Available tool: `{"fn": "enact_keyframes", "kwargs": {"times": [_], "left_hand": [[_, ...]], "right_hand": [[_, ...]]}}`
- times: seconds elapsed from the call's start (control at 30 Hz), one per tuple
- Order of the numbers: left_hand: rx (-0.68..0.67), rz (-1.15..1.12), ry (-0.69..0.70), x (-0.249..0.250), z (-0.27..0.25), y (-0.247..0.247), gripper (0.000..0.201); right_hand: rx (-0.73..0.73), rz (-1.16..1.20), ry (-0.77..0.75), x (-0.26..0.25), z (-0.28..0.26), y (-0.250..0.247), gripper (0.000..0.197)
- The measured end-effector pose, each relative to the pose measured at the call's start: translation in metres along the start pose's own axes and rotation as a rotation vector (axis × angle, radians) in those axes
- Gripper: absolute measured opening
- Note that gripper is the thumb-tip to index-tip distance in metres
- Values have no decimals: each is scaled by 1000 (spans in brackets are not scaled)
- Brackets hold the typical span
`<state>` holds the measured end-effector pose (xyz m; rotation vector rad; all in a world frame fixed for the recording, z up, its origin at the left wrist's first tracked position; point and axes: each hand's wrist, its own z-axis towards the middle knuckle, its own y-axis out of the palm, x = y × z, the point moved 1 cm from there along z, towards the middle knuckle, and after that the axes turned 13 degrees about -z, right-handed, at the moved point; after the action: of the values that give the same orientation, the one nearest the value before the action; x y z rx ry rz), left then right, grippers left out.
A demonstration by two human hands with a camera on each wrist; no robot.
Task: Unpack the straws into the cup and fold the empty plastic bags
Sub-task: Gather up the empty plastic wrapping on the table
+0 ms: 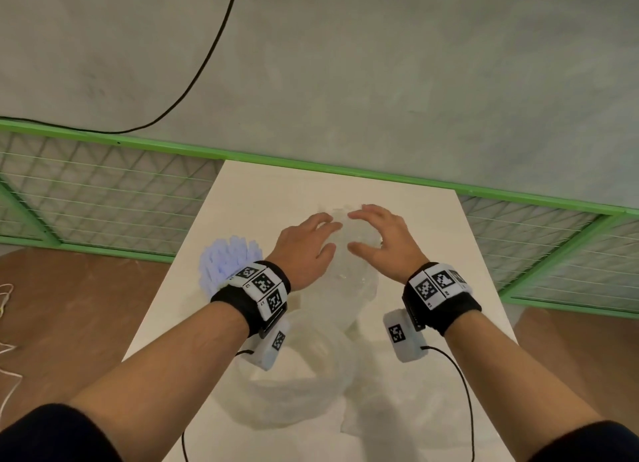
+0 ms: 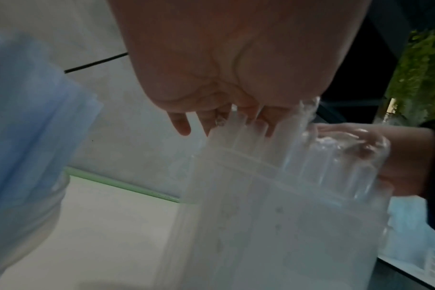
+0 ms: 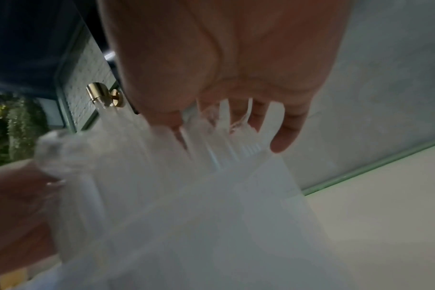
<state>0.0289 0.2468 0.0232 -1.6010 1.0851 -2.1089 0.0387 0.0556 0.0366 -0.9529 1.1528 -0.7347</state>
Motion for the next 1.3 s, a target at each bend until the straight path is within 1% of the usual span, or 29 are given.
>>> {"fn": "enact_keyframes", "kwargs": {"times": [0.07, 0.13, 0.17, 0.2, 0.27, 0.3, 0.33, 0.37, 0.4, 0.43, 0.47, 0.53, 0.63, 0.73, 0.8, 0.83, 0.9, 0.93, 0.97, 1.0, 1.07, 1.1, 1.17, 1.23, 1.3], "left_hand": [[5, -30, 13, 1, 0, -1, 38], [38, -102, -10, 1, 0, -7, 33], [83, -129, -28, 1, 1, -11, 30], [141, -137, -44, 1, 2, -15, 27], [232, -93, -65, 1, 5, -20, 24], [223, -49, -62, 2, 7, -20, 26], [168, 6, -50, 2, 10, -18, 31], [82, 71, -46, 2, 13, -15, 38], [-10, 142, -60, 1, 16, -14, 45], [-83, 212, -94, 1, 19, -13, 51], [-116, 276, -127, 0, 22, -13, 56], [-88, 352, -151, 1, 28, -12, 64], [-8, 343, -166, 8, 31, -10, 73], [-35, 320, -180, 14, 28, -11, 76], [8, 247, -140, 17, 24, -15, 69], [60, 200, -112, 18, 20, -19, 61], [182, 123, -68, 18, 9, -26, 40], [202, 107, -65, 18, 2, -28, 31], [190, 95, -65, 16, -5, -29, 25], [156, 70, -65, 14, -13, -27, 22], [89, -3, -64, 13, -25, -22, 22], [79, -27, -60, 12, -29, -20, 22], [87, 15, -42, 12, -31, -20, 20], [108, 79, -45, 11, -30, -25, 13], [166, 30, -85, 10, -29, -33, 6]], "right_hand": [[108, -8, -1, 0, 7, 2, 51], [132, 6, 21, -2, 13, 2, 57], [139, 15, 24, -2, 15, 2, 58], [153, 14, 21, -2, 15, 2, 56], [207, 6, 20, -2, 13, 1, 42], [230, 13, 37, -4, 11, -1, 31], [239, 24, 60, -5, 8, -2, 21], [225, 15, 75, -6, 6, -3, 13], [184, -23, 81, -7, 4, -4, 8], [122, -73, 77, -8, 1, -4, 11], [59, -116, 68, -8, -1, -3, 18], [-10, -149, 43, -8, -6, -5, 32], [-44, -174, 31, -7, -10, -11, 44], [-130, -269, 3, -7, -10, -15, 62], [-165, -251, -11, -7, -11, -16, 71], [-132, -206, -4, -8, -12, -17, 70], [34, -115, 25, -9, -18, -21, 59], [99, -86, 40, -9, -21, -21, 50], [111, -74, 40, -9, -25, -21, 42], [74, -80, 23, -9, -28, -18, 34], [-15, -97, -10, -9, -31, -8, 21], [3, -87, -7, -8, -30, -5, 19], [83, -82, 26, -6, -26, -3, 27], [86, -78, 40, -5, -25, -2, 43], [87, -51, 36, -4, -29, 0, 53]]}}
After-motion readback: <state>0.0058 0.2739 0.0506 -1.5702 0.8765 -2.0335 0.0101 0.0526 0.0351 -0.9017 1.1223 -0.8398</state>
